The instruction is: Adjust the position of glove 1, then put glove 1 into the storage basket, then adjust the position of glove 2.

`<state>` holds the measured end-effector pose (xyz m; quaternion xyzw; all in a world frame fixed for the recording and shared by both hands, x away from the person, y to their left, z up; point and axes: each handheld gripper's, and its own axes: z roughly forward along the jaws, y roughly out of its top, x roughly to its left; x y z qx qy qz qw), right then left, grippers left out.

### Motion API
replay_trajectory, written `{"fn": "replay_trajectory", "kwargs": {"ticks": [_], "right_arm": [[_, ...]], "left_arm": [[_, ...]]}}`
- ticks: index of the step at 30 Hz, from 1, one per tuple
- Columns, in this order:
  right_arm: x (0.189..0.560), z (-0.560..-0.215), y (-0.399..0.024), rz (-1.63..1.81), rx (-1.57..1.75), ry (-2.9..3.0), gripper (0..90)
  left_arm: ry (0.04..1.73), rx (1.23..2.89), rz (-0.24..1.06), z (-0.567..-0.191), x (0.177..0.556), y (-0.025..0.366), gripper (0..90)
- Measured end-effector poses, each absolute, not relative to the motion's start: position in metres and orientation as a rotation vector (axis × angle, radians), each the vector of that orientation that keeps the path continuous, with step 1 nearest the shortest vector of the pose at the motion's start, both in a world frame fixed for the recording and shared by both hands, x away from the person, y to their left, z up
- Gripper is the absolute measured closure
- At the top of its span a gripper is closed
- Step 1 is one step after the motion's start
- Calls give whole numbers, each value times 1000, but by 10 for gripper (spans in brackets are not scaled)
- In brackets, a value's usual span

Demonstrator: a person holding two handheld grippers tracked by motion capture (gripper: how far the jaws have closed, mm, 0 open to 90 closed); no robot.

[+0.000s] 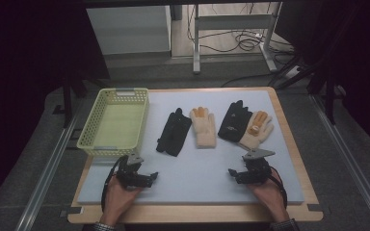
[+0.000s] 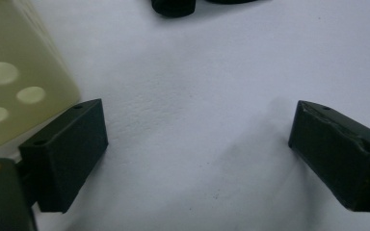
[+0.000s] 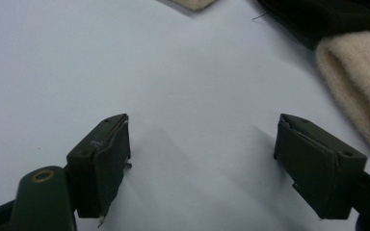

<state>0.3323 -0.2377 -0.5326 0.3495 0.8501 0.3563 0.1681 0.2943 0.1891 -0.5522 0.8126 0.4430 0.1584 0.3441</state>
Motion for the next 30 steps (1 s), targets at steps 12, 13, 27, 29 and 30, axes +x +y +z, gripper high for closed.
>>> {"fn": "replay_trajectory", "kwargs": {"ticks": [12,13,27,29,30], "right_arm": [[331,-533,-235,994,993,2422,160],[331,-533,-235,994,993,2422,160],[331,-533,-231,981,1016,2423,113],[331,-533,-230,978,1016,2423,113],[331,-533,-230,980,1017,2424,114]], "left_arm": [[1151,2106,411,-553,294,189,60],[1151,2106,411,-553,294,189,59],[1149,2105,415,-553,294,189,59],[1150,2104,417,-553,294,189,59],[1149,2105,416,-553,294,189,59]]}}
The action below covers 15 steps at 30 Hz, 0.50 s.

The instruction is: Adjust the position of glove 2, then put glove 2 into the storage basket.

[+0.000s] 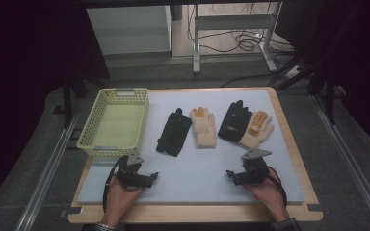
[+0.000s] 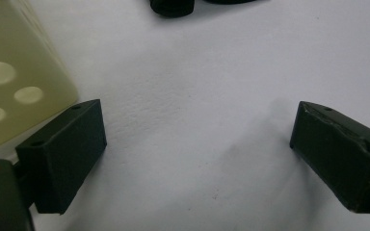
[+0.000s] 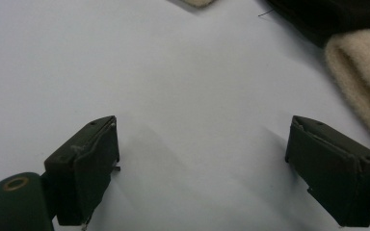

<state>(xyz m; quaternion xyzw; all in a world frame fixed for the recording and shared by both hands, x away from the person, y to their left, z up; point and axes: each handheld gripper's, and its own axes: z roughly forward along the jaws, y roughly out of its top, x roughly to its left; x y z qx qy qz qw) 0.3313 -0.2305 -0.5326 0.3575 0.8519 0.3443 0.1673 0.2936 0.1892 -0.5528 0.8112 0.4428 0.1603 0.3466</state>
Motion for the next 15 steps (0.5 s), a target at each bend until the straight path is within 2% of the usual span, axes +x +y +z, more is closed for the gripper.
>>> {"fn": "replay_trajectory", "kwargs": {"ticks": [15], "right_arm": [[336,-526,-222,1036,987,2421,132]], "left_arm": [[1149,2103,417,-553,294,189,60]]}}
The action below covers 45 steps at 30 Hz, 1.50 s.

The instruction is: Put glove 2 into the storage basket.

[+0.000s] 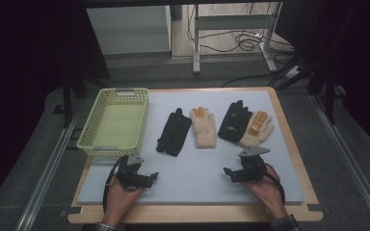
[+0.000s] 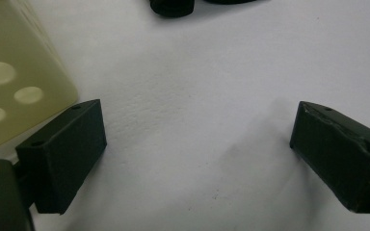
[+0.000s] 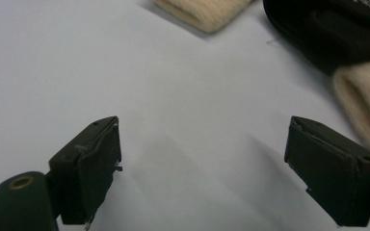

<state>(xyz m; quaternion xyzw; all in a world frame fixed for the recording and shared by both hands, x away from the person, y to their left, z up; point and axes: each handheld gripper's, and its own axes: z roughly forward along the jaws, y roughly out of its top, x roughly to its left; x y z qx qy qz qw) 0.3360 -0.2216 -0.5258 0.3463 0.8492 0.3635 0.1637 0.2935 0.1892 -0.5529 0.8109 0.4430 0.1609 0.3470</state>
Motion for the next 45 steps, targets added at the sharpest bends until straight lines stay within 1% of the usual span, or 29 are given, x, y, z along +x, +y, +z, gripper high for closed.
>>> {"fn": "replay_trajectory", "kwargs": {"ticks": [1,3,5,12,26,29,33,36,37,38,39,40,45], "right_arm": [[337,-525,-220,1038,972,2427,142],[343,-522,-213,1049,946,2464,199],[347,-519,-208,1051,938,2480,215],[363,-513,-192,1087,921,2474,217],[398,-508,-146,1088,921,2500,218],[405,-505,-138,1081,908,2514,236],[414,-498,-123,1065,872,2525,288],[421,-494,-113,1046,836,2537,351],[426,-493,-107,1042,828,2545,388],[426,-493,-107,1042,828,2545,388],[431,-491,-100,1046,825,2556,431],[431,-491,-100,1046,825,2556,431],[446,-490,-75,1013,809,2592,521]], "left_arm": [[1149,2103,417,-553,294,189,59],[1149,2103,417,-553,294,189,60],[1149,2104,416,-553,294,189,59],[1150,2103,418,-553,293,189,60],[1149,2103,418,-553,293,189,60],[1149,2103,419,-553,293,189,60],[1149,2103,419,-553,293,189,60],[1148,2103,418,-553,293,189,60],[1148,2103,418,-553,293,189,60],[1148,2102,418,-553,293,189,60],[1148,2104,418,-553,293,189,60],[1148,2104,418,-553,293,189,60],[1147,2105,419,-553,293,189,60]]}}
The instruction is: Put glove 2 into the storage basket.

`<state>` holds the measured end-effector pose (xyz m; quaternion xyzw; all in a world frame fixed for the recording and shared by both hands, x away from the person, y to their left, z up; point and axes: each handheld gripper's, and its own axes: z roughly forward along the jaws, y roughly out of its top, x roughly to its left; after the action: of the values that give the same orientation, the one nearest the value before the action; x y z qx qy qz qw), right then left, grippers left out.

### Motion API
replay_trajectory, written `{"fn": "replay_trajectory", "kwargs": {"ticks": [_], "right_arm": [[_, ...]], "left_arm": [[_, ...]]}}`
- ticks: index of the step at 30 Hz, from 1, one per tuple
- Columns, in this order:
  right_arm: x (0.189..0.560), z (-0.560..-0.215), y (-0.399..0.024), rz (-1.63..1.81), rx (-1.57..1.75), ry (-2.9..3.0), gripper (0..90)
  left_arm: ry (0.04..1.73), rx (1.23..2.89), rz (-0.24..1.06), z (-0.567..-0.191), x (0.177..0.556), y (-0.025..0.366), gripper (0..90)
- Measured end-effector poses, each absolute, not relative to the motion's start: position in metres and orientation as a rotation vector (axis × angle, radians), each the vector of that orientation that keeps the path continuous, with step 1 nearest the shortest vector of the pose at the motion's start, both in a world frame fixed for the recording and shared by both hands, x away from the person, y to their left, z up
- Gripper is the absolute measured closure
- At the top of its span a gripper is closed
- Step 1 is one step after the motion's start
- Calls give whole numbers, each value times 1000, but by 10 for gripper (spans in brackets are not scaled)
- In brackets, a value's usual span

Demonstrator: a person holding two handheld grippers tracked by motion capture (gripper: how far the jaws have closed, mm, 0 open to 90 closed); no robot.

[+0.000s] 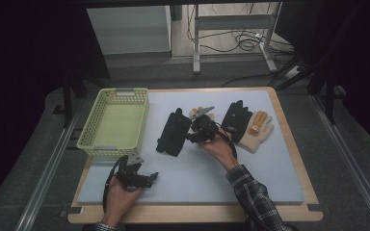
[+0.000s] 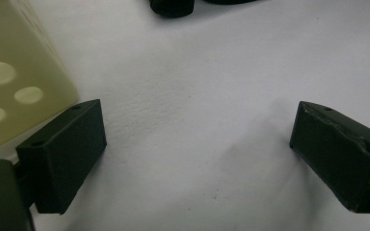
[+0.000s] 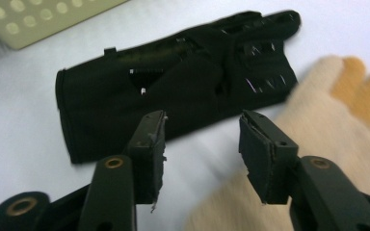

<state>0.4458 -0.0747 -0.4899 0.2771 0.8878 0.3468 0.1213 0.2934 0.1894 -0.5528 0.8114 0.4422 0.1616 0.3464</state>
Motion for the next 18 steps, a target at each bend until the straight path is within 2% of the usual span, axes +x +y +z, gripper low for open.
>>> {"fn": "replay_trajectory", "kwargs": {"ticks": [4,7,13,18], "right_arm": [[458,-492,-57,991,820,2612,508],[467,-496,-45,979,851,2604,390],[484,-506,-24,945,922,2608,232],[490,-521,-10,798,899,2629,241]], "left_arm": [[1146,2105,418,-553,293,189,60],[1146,2106,419,-553,293,189,60],[1147,2103,418,-553,293,189,60],[1147,2103,418,-553,293,189,60]]}}
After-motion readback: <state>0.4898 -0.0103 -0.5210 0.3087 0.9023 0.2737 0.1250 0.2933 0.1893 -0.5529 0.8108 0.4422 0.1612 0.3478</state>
